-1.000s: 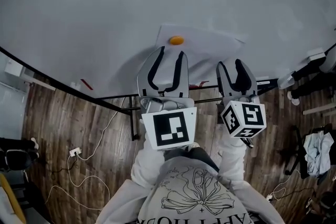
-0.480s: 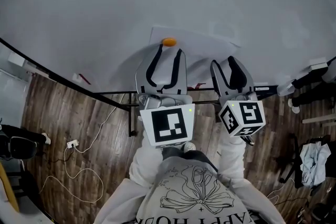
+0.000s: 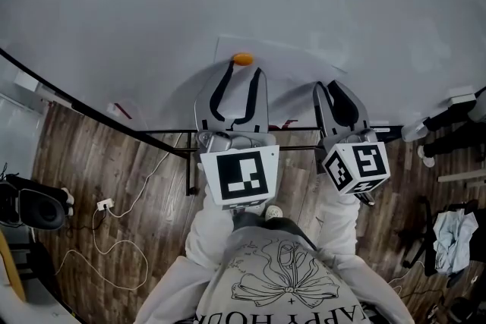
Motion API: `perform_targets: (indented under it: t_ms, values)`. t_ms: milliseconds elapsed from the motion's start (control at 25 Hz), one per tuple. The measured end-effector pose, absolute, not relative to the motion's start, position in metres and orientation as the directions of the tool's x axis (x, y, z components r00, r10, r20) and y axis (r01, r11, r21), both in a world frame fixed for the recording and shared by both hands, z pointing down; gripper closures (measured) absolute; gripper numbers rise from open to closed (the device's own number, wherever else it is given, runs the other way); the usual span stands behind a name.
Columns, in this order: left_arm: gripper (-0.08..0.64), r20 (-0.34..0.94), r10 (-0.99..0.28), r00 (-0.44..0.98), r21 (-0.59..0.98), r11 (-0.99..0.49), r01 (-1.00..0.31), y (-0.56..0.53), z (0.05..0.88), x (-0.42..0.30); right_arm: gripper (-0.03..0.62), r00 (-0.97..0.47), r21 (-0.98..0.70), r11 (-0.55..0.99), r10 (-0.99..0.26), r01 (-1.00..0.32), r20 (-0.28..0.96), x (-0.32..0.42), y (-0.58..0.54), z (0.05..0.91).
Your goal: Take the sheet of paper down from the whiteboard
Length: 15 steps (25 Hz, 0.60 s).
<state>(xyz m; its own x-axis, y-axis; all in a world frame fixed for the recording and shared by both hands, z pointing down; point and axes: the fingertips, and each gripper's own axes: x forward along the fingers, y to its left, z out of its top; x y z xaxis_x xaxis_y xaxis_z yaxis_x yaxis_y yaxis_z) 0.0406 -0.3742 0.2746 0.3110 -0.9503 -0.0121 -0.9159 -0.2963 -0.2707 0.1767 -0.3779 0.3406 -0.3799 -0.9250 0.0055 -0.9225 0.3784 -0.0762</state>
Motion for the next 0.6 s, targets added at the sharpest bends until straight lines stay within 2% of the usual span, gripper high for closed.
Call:
perform_targets:
  t_ms: [120,160,240,600]
  values:
    - [0.425,-0.011,-0.952,0.306,-0.269,-0.292,-0.918,-0.373,0.274,0.036,0.525,-0.385,-0.058,0.385,-0.923,-0.921,-0.005,0.174,-0.373,0.338]
    - [0.425,-0.008,-0.953,0.304,-0.268,-0.29,-0.919,-0.372,0.275,0.035,0.556,-0.383,-0.05,0.383,-0.924,-0.923,-0.011,0.174,-0.372,0.337]
    - [0.425,-0.005,-0.954,0.3,-0.271,-0.288,-0.919,-0.372,0.276,0.034,0.573,-0.378,-0.025,0.378,-0.926,-0.925,-0.025,0.174,-0.37,0.335]
    - [0.408,-0.016,-0.968,0.252,-0.308,-0.235,-0.922,-0.378,0.271,0.035,0.583,-0.364,0.001,0.364,-0.931,-0.931,-0.036,0.171,-0.367,0.329]
